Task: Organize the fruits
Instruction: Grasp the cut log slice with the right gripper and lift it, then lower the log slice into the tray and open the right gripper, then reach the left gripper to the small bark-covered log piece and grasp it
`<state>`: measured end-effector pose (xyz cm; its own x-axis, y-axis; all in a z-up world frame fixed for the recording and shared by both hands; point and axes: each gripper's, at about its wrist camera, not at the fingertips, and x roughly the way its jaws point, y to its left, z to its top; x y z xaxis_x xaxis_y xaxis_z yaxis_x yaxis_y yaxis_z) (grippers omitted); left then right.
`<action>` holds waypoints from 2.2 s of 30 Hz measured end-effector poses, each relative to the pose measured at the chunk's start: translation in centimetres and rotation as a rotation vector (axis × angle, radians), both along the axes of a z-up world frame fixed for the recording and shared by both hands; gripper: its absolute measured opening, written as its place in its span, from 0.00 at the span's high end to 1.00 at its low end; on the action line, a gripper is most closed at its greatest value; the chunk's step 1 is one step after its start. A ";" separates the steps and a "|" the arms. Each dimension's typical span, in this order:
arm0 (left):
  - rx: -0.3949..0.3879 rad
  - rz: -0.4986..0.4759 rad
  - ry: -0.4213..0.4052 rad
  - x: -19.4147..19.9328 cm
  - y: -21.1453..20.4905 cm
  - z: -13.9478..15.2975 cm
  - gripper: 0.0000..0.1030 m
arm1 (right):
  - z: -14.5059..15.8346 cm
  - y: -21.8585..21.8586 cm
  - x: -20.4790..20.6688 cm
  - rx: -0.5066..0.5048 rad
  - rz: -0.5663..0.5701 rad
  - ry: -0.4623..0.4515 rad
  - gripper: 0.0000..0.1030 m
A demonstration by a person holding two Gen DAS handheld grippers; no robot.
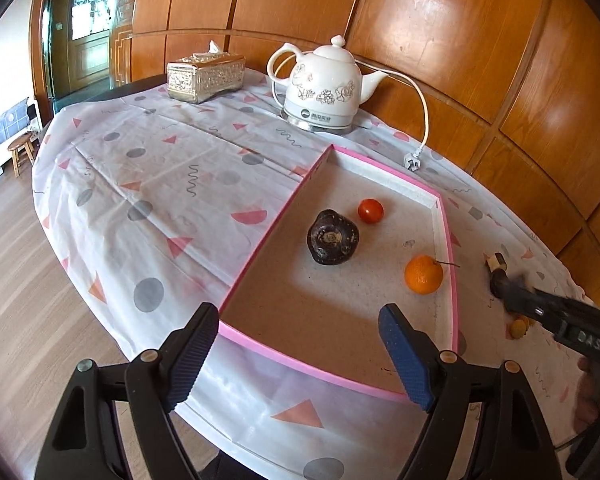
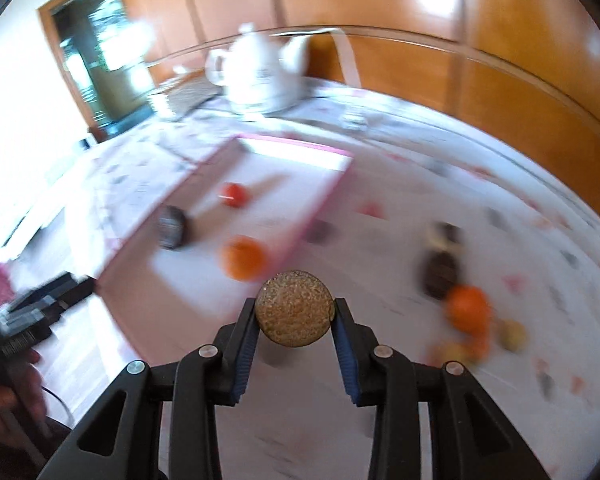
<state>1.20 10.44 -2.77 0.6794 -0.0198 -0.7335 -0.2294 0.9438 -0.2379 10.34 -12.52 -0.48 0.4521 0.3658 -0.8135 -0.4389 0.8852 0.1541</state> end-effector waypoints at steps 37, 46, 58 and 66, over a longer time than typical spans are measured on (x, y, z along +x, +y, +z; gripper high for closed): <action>-0.063 -0.058 -0.020 -0.2 -0.5 0.0 0.20 | -1.2 -3.7 -5.3 -0.049 -0.293 -0.130 0.35; -0.046 -0.100 -0.014 -0.1 -1.8 0.2 0.20 | -2.6 -11.8 -7.8 -0.101 -0.585 -0.149 0.35; -0.031 -0.310 -0.029 1.6 -6.0 2.0 0.21 | -3.7 -18.1 -10.4 -0.135 -0.797 -0.139 0.35; -0.051 -0.492 0.011 3.8 -9.7 2.8 0.21 | -4.0 -19.8 -11.3 -0.154 -0.849 -0.136 0.35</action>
